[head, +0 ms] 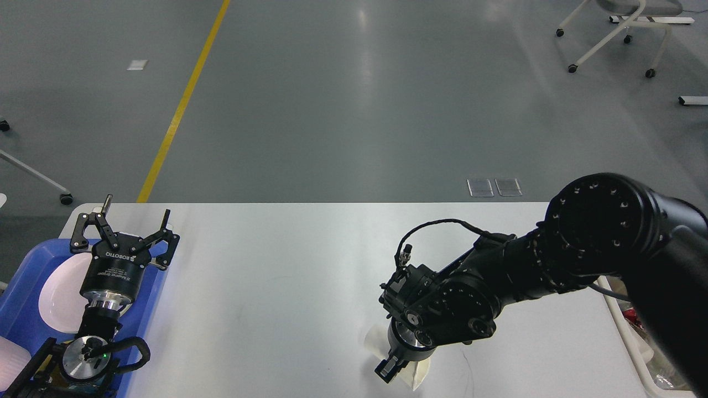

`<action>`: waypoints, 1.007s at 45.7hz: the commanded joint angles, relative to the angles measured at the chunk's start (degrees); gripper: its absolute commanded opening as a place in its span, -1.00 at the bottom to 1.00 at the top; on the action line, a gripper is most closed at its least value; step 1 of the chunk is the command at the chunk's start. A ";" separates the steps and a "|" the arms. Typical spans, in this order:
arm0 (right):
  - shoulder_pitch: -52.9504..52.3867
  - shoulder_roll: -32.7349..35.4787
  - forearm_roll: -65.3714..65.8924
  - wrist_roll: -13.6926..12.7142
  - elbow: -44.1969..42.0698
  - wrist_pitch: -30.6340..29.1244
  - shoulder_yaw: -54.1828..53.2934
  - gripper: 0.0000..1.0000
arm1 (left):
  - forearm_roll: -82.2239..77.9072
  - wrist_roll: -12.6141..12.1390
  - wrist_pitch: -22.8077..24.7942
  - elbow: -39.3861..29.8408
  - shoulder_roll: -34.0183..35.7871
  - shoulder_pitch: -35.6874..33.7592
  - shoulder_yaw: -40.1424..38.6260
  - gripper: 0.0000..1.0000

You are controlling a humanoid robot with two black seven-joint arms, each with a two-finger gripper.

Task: Tidy desktop
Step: 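Grasp the white paper piece with the right gripper, then lift the paper piece and carry it over the bin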

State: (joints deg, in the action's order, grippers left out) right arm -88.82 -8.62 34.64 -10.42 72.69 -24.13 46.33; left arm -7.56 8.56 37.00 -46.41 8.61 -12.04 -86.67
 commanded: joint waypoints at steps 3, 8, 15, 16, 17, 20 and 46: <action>-8.72 5.62 -8.88 0.23 5.79 -1.18 0.60 -1.00 | 0.00 -0.03 0.00 0.00 0.00 0.00 0.01 0.93; -16.19 10.63 -14.59 0.14 8.17 -5.31 1.39 -1.00 | 0.00 -0.03 0.00 0.00 0.00 0.00 0.01 0.93; -26.38 16.09 -27.68 0.05 8.43 -9.09 7.53 -1.00 | 0.00 -0.03 0.00 0.00 0.00 0.00 0.01 0.93; -28.32 16.26 -29.27 0.14 8.78 -9.44 9.03 -1.00 | 0.00 0.05 0.00 0.00 0.00 0.00 0.01 0.93; -30.34 16.35 -31.02 0.05 9.13 -9.97 10.52 -1.00 | 0.00 -0.03 0.00 0.00 0.00 0.00 -0.08 0.93; -36.23 16.88 -35.42 0.05 10.54 -12.25 14.30 -1.00 | 0.00 -0.03 0.00 0.00 0.00 0.00 0.01 0.93; -53.03 14.68 -46.07 10.42 21.61 -13.58 35.40 -1.00 | 0.00 0.05 0.00 0.00 0.00 0.00 -0.08 0.93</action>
State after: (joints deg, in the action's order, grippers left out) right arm -141.91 6.56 -11.85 -2.71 94.45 -38.29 78.42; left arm -7.56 8.54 37.00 -46.41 8.61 -12.05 -86.72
